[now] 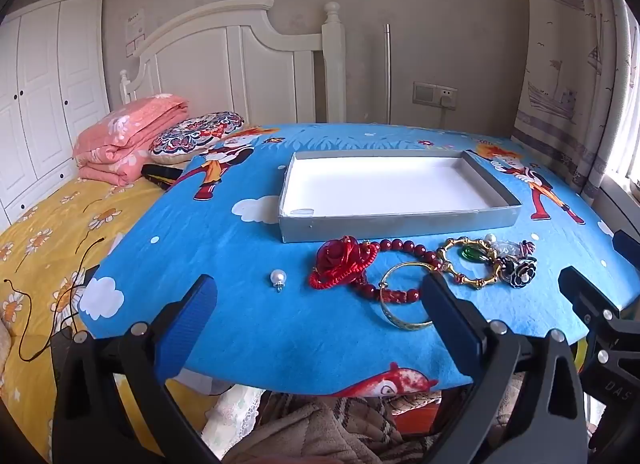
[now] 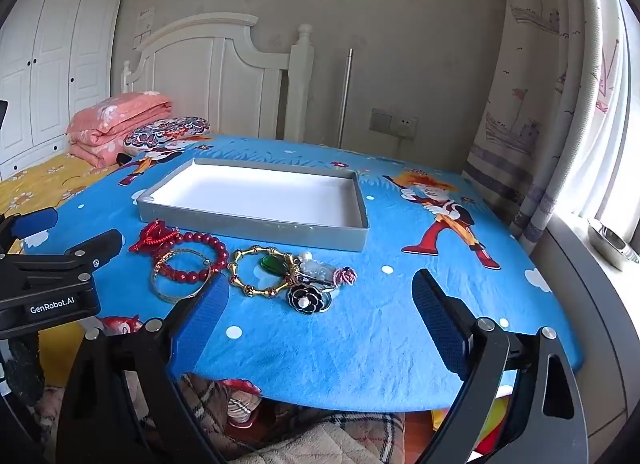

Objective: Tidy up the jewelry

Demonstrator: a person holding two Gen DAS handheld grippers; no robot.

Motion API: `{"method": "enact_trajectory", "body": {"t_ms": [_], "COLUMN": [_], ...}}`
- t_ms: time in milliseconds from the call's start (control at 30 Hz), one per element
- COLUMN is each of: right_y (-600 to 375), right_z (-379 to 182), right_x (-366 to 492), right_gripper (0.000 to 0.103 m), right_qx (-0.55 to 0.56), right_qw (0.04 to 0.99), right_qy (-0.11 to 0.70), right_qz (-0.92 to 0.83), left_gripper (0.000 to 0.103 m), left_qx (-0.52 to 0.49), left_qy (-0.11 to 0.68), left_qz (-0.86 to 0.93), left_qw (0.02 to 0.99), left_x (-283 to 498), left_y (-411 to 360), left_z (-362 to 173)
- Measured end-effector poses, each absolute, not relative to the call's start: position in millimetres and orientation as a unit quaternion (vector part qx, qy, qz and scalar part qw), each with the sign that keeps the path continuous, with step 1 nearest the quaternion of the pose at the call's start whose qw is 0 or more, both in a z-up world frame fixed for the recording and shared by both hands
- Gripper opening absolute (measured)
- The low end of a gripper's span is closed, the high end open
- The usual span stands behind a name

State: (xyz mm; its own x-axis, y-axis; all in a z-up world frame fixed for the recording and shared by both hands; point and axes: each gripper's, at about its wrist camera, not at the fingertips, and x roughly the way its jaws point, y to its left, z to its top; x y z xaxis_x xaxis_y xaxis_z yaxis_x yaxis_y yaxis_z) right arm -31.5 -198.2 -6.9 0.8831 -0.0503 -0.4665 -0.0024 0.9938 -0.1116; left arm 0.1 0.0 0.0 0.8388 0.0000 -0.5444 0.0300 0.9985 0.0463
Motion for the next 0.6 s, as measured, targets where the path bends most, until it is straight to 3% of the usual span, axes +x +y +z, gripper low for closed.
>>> {"method": "enact_trajectory", "body": {"t_ms": [600], "right_y": [-205.0], "right_z": [-14.9], "right_x": [-21.1], "right_gripper": [0.089], "right_qx": [-0.031], "right_qw": [0.962], "right_qy": [0.272], "right_qz": [-0.004], "left_gripper": [0.099], "left_qx": [0.035], "left_qy": [0.276], "left_qz": [-0.002], "left_qw": [0.961], "left_x": [-4.1], "left_y": [-1.8], "left_z": [0.8]}}
